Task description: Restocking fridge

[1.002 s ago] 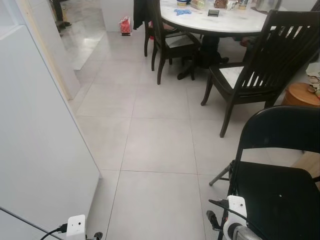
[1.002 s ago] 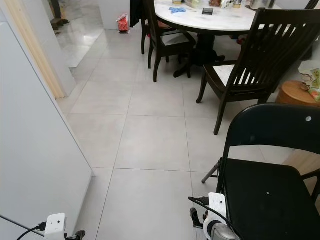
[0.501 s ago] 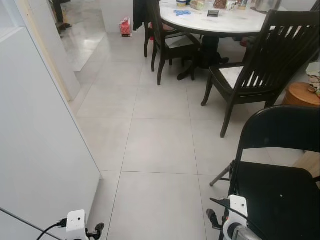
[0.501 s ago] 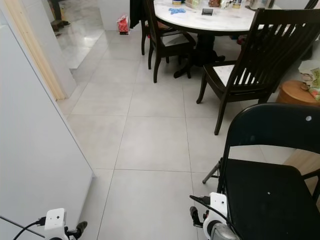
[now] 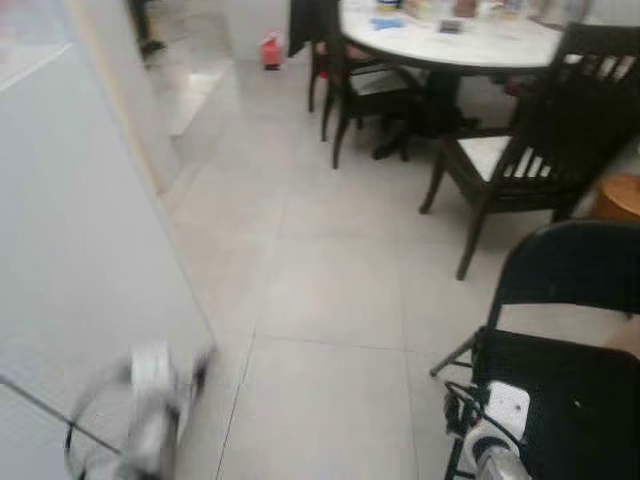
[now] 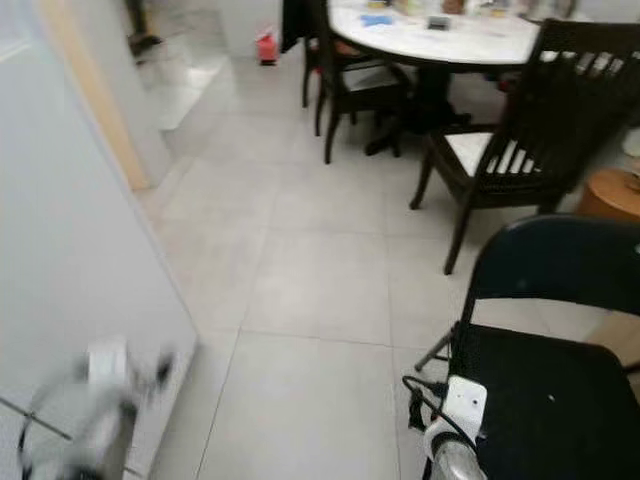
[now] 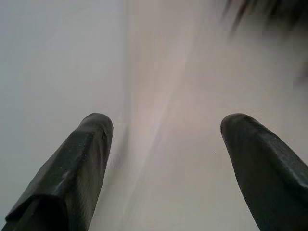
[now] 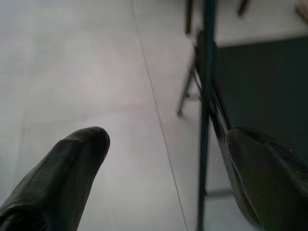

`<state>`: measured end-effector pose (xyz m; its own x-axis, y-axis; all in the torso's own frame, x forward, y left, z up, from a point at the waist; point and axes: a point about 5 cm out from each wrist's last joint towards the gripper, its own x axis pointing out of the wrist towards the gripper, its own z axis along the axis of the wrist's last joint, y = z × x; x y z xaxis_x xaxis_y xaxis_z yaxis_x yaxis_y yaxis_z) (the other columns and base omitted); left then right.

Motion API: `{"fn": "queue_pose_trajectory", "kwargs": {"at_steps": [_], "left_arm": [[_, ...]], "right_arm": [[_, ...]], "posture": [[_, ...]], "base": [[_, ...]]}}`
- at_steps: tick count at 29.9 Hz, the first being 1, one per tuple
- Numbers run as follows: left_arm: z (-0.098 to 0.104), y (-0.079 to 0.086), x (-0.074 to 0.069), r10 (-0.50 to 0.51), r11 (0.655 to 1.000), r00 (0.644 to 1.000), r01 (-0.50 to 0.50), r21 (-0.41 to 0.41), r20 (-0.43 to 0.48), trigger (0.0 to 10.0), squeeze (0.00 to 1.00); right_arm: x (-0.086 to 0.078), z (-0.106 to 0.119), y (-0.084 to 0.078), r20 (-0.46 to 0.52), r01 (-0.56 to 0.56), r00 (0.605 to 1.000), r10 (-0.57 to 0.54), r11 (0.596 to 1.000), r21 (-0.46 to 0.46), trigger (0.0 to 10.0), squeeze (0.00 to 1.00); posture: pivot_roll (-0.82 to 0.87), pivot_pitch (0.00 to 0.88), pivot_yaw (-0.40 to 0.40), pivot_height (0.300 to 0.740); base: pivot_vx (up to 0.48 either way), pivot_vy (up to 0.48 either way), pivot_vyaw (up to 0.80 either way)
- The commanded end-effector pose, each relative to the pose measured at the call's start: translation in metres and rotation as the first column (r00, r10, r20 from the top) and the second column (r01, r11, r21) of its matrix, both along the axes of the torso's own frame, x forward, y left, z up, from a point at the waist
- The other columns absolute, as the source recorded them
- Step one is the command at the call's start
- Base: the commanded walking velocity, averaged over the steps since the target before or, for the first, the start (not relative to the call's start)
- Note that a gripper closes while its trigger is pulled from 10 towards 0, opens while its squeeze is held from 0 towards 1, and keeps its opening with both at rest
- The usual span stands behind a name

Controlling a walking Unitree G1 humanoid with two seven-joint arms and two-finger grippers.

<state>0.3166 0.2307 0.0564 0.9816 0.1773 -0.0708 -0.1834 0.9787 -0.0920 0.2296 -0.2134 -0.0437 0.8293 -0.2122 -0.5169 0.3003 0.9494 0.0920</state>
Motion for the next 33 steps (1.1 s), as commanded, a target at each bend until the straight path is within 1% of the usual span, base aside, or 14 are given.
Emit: {"fn": "queue_pose_trajectory", "kwargs": {"at_steps": [1,2,3,4,5,9,12,16,18,22,25,28,29,33], "left_arm": [[-0.003,-0.006,-0.003,-0.031,0.999,0.999,0.03,0.009,0.014,10.0,0.0],[0.002,-0.009,0.0,-0.051,0.998,0.998,0.051,0.023,0.036,10.0,0.0],[0.002,-0.009,0.0,-0.051,0.998,0.998,0.051,0.023,0.036,10.0,0.0],[0.011,-0.017,0.005,-0.097,0.994,0.992,0.093,0.049,0.081,10.0,0.0],[0.014,-0.02,0.007,-0.114,0.992,0.988,0.109,0.057,0.099,10.0,0.0],[0.018,-0.03,0.006,-0.147,0.988,0.978,0.138,0.072,0.15,10.0,0.0],[0.017,-0.036,0.0,-0.175,0.983,0.969,0.16,0.095,0.176,10.0,0.0],[0.018,-0.041,-0.011,-0.205,0.976,0.952,0.181,0.12,0.227,10.0,0.0],[0.027,-0.037,-0.019,-0.216,0.973,0.938,0.183,0.141,0.273,10.0,0.0],[0.028,-0.035,-0.025,-0.232,0.969,0.929,0.194,0.154,0.289,10.0,0.0],[0.027,-0.033,-0.042,-0.255,0.96,0.926,0.207,0.188,0.278,10.0,0.0],[0.017,-0.025,-0.059,-0.213,0.968,0.95,0.173,0.183,0.23,10.0,0.0],[0.015,-0.021,-0.068,-0.214,0.965,0.954,0.172,0.199,0.211,10.0,0.0],[0.018,-0.014,-0.075,-0.215,0.963,0.956,0.173,0.208,0.2,10.0,0.0]], "right_arm": [[0.057,0.053,-0.016,0.197,-0.014,0.98,0.033,0.995,-0.095,10.0,0.0],[0.078,0.076,-0.017,0.265,-0.03,0.962,0.062,0.992,-0.127,10.0,0.0],[0.078,0.076,-0.017,0.265,-0.03,0.962,0.062,0.992,-0.127,10.0,0.0],[0.094,0.096,-0.013,0.328,-0.066,0.937,0.12,0.983,-0.172,10.0,0.0],[0.096,0.099,-0.011,0.342,-0.08,0.929,0.141,0.979,-0.186,10.0,0.0],[0.099,0.11,-0.008,0.419,-0.075,0.895,0.155,0.976,-0.203,10.0,0.0],[0.098,0.113,-0.004,0.465,-0.075,0.869,0.172,0.972,-0.222,10.0,0.0],[0.099,0.122,0.012,0.5,-0.154,0.807,0.315,0.929,-0.337,10.0,0.0],[0.094,0.13,0.016,0.542,-0.165,0.753,0.375,0.903,-0.396,10.0,0.0],[0.086,0.128,0.009,0.561,-0.112,0.759,0.331,0.915,-0.388,10.0,0.0],[0.067,0.124,-0.006,0.582,-0.041,0.766,0.274,0.924,-0.38,10.0,0.0],[0.049,0.112,-0.017,0.56,0.002,0.795,0.234,0.922,-0.388,10.0,0.0],[0.04,0.11,-0.021,0.554,0.017,0.802,0.224,0.918,-0.397,10.0,0.0],[0.027,0.105,-0.026,0.546,0.037,0.815,0.194,0.923,-0.384,10.0,0.0]], "posture": [[-0.05,0.0,0.005,0.74],[-0.05,0.0,0.005,0.74],[-0.05,0.0,0.005,0.74],[-0.07,0.0,0.006,0.74],[-0.07,0.0,0.006,0.74],[-0.09,0.0,0.027,0.74],[-0.1,0.0,0.038,0.74],[-0.12,0.0,0.05,0.74],[-0.12,0.0,0.036,0.74],[-0.11,0.0,0.02,0.74],[-0.12,0.0,0.003,0.74],[-0.14,0.0,0.016,0.74],[-0.14,0.0,0.017,0.74],[-0.14,0.0,0.013,0.74]], "base": [[0.0,0.0,0.0],[0.0,0.0,0.0],[0.0,0.0,0.0],[0.0,0.0,0.0],[0.0,0.0,0.0],[0.0,0.0,0.0],[0.0,0.0,0.0],[0.0,0.0,0.0],[0.0,0.0,0.0],[0.0,0.0,0.0],[0.0,0.0,0.0],[0.0,0.0,0.0],[0.0,0.0,0.0],[0.0,0.0,0.0]]}}
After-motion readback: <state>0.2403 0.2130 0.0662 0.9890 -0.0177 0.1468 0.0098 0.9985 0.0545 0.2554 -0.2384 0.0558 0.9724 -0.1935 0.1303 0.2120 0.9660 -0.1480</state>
